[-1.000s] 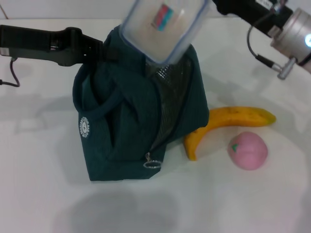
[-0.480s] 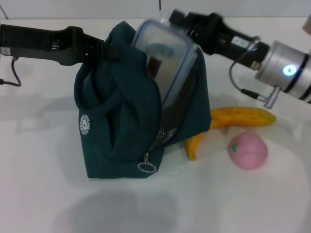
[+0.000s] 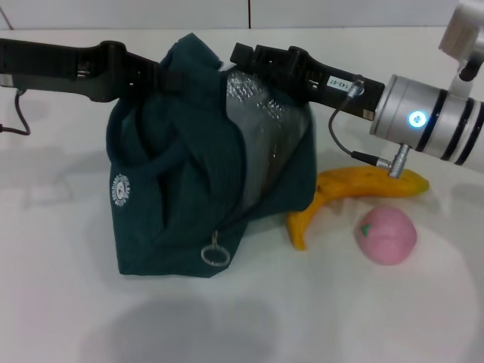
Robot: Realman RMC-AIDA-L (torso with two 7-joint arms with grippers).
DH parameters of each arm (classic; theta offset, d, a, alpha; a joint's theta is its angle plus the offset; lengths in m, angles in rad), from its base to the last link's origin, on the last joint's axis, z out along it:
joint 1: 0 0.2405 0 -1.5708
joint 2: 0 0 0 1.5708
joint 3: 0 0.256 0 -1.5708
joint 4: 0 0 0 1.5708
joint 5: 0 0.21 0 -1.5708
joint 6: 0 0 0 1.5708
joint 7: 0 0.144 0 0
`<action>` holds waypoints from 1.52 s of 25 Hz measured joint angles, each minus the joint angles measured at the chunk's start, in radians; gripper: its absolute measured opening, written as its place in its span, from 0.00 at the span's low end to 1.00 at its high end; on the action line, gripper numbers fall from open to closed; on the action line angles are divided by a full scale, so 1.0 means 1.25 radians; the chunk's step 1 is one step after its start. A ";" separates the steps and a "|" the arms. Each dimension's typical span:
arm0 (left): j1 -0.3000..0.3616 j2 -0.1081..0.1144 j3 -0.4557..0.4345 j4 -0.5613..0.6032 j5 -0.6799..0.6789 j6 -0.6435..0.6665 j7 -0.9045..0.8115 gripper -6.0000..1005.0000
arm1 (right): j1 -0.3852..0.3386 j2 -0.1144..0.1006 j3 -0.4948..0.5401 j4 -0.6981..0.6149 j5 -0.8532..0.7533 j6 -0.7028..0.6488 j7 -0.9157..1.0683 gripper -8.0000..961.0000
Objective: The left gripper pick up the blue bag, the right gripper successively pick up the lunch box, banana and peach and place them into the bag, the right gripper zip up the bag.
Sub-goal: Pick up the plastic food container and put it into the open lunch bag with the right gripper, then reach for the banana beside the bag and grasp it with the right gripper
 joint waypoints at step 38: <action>0.026 0.007 -0.004 0.000 -0.031 0.010 0.026 0.05 | 0.120 -0.101 0.501 -0.426 -1.572 -0.332 0.089 0.86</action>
